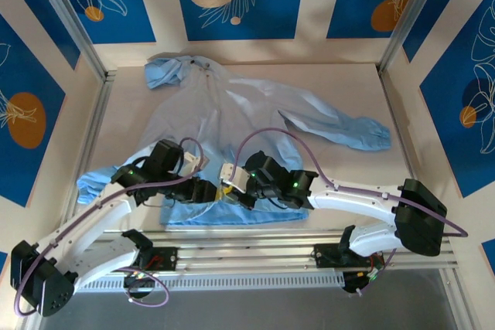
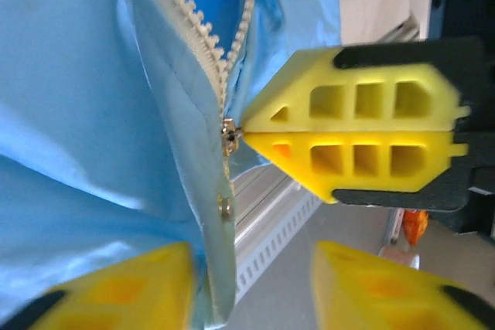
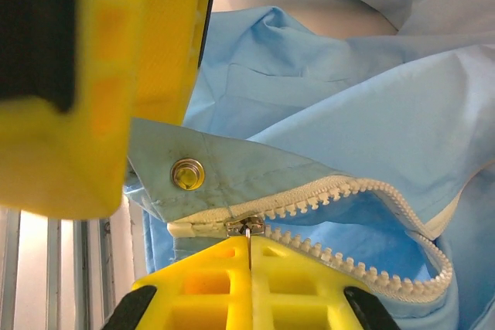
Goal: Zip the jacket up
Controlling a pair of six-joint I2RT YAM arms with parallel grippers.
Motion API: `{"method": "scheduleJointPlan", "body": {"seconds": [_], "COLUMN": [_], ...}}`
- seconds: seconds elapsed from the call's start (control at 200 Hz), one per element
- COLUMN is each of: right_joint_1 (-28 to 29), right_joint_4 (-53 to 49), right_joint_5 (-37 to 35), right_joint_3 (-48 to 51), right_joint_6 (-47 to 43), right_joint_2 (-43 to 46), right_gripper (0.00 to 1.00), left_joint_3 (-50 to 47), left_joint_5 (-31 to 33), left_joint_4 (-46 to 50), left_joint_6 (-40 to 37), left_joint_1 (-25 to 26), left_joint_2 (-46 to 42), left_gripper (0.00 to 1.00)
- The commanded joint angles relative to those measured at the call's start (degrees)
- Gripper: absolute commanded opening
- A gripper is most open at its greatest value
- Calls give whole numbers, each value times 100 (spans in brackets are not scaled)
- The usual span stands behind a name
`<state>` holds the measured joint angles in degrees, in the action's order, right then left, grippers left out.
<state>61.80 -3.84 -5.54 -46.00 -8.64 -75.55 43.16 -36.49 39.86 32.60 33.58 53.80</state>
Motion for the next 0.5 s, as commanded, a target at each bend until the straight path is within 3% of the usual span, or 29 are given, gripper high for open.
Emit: {"method": "scheduleJointPlan", "body": {"seconds": [0.0,0.105,0.305,0.495], "right_joint_1": [-33,-30,-33,-31], "right_joint_4": [64,82,151,121], "right_joint_5": [112,162,390,583], "right_joint_3": [71,60,21,-27], "right_joint_6": [172,216,328,418], "right_joint_2": [119,130,83,93], "right_gripper": [0,0,0,0], "left_joint_3": [-79,-197,-970,-1202], "left_joint_5": [408,1042,1321,1349], "left_joint_4": [-40,-10,-1055,-1496], "left_joint_6": [-43,-56,612,861], "left_joint_1": [-33,69,601,805], "left_joint_2": [-349,-781,-1130,-1018], "left_gripper": [55,60,62,49]}}
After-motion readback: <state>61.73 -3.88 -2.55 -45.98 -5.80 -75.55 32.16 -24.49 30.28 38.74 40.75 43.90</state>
